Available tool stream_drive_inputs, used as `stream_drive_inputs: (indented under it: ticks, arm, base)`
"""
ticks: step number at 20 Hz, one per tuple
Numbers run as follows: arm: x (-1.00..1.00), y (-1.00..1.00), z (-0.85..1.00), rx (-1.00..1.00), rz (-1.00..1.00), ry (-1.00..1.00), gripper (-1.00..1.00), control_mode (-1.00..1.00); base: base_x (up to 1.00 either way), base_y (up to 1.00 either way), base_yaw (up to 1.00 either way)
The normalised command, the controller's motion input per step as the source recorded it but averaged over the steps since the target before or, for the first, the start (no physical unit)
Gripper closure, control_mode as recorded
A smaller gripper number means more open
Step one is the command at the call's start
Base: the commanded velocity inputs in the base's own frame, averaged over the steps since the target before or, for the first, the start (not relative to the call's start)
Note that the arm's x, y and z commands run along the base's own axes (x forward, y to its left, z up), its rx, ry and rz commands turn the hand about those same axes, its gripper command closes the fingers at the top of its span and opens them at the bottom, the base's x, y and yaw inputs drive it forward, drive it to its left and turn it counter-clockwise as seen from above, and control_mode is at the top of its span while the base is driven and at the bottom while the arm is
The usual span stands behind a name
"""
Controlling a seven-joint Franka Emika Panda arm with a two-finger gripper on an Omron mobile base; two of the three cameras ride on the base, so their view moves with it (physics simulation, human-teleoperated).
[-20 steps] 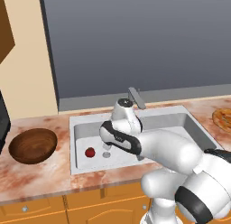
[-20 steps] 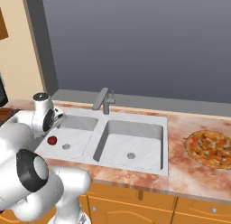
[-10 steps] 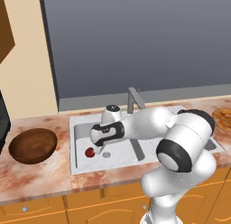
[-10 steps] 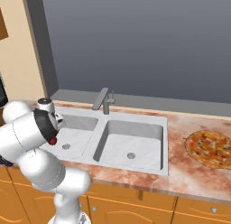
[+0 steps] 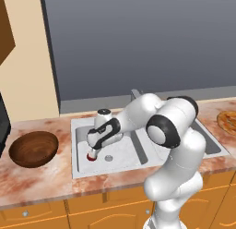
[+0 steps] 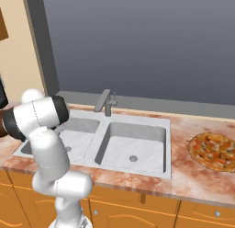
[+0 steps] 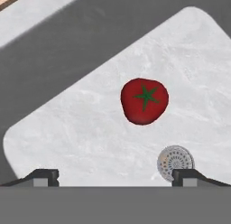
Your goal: Pick the tomato from the sink and place it in the bowl. Then pick the bowl and place it in the microwave. Then close the microwave door and press the start button.
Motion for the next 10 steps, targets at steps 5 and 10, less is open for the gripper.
stream_drive_inputs:
  ticks: [5, 10]
  arm:
    - [0.18, 0.06, -0.37, -0.01, 0.00, 0.00, -1.00, -1.00]
    - [0.18, 0.06, -0.36, 0.00, 0.00, 0.00, -1.00, -1.00]
  base:
    - [0.00, 0.00, 0.00]
    - [0.00, 0.00, 0.00]
